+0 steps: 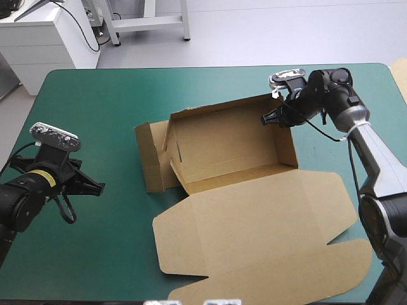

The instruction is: Fold the box

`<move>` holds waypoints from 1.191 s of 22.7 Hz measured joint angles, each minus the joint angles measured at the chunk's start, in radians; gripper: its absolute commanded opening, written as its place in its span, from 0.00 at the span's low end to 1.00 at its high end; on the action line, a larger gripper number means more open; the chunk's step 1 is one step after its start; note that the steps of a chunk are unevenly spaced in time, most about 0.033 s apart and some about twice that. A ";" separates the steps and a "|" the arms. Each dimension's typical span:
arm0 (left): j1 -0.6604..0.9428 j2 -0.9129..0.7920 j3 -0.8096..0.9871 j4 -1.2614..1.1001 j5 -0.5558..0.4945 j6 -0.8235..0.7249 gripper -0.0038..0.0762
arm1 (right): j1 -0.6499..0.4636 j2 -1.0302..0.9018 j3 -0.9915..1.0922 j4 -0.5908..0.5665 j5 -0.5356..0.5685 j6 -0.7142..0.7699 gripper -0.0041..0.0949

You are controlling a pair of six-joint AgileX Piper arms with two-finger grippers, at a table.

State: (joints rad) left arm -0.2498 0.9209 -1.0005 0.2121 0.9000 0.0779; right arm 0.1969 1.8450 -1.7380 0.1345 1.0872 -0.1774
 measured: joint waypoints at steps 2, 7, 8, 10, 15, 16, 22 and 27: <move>0.000 0.000 0.000 0.000 -0.005 0.000 0.07 | 0.000 0.048 -0.038 0.003 -0.005 -0.001 0.36; 0.000 0.000 0.000 -0.001 -0.010 0.000 0.07 | 0.000 0.082 -0.121 -0.001 0.026 -0.027 0.86; 0.000 0.000 0.000 -0.001 -0.011 0.000 0.07 | 0.000 0.082 -0.171 0.000 0.044 -0.027 0.86; 0.000 0.000 0.000 -0.003 -0.011 0.000 0.07 | 0.000 0.082 -0.243 0.002 0.101 -0.027 0.86; 0.000 0.000 0.000 -0.003 -0.022 0.000 0.07 | 0.000 0.061 -0.325 0.004 0.158 -0.013 0.86; 0.000 0.000 0.000 -0.003 -0.023 0.000 0.07 | 0.000 0.060 -0.324 0.004 0.160 -0.012 0.86; 0.000 0.000 0.000 -0.005 -0.032 0.003 0.07 | 0.000 0.061 -0.300 0.004 0.161 -0.004 0.86; 0.000 0.000 0.000 -0.009 -0.042 0.003 0.07 | 0.000 0.094 -0.261 0.009 0.160 -0.001 0.86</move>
State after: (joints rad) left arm -0.2498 0.9209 -1.0005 0.2034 0.8576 0.0811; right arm 0.1969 1.9387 -1.9990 0.1434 1.2471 -0.1780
